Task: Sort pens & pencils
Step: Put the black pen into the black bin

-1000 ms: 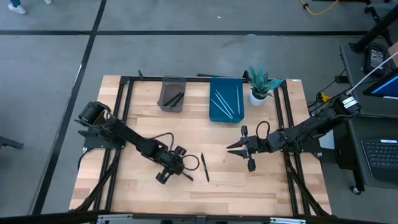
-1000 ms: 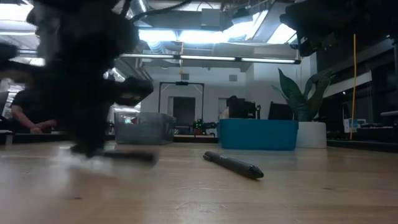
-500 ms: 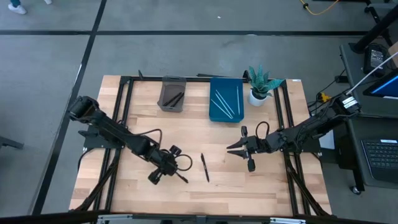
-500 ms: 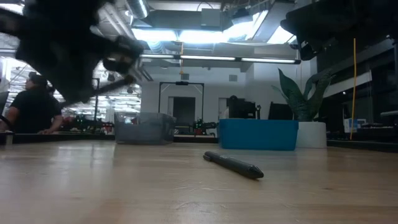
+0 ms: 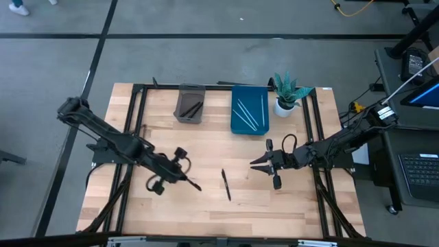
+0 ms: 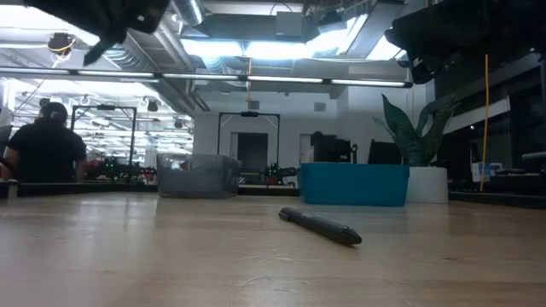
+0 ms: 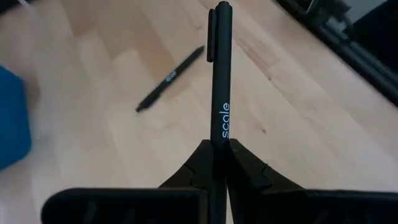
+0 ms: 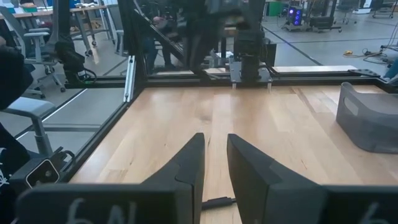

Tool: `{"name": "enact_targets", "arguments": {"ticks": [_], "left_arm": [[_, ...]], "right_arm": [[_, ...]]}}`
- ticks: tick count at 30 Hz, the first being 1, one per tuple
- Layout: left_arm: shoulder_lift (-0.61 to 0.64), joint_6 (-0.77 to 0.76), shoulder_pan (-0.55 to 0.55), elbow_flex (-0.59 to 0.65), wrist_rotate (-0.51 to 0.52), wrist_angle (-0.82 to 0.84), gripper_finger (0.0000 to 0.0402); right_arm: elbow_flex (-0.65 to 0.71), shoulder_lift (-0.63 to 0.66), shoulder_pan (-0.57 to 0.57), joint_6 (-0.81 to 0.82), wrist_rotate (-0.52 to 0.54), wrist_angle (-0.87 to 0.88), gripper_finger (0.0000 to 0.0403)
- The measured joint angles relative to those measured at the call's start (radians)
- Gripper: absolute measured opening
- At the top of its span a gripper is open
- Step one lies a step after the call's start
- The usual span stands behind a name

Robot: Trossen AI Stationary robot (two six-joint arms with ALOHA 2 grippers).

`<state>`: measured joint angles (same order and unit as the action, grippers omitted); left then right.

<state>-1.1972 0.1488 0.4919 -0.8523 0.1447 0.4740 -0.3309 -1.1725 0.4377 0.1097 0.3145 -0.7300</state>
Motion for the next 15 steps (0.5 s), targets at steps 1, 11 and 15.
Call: {"name": "enact_targets", "arguments": {"ticks": [1, 11, 15], "left_arm": [[0.026, 0.003, -0.001, 0.010, 0.002, -0.002, 0.0017], [0.303, 0.020, -0.027, 0.188, 0.054, -0.133, 0.0017], [0.400, 0.022, -0.060, 0.314, 0.013, -0.291, 0.0017]], "right_arm": [[0.000, 0.000, 0.000, 0.000, 0.000, 0.001, 0.0071], [0.000, 0.000, 0.000, -0.003, 0.000, 0.002, 0.0071], [0.000, 0.000, 0.000, -0.005, 0.000, 0.002, 0.0071]]}}
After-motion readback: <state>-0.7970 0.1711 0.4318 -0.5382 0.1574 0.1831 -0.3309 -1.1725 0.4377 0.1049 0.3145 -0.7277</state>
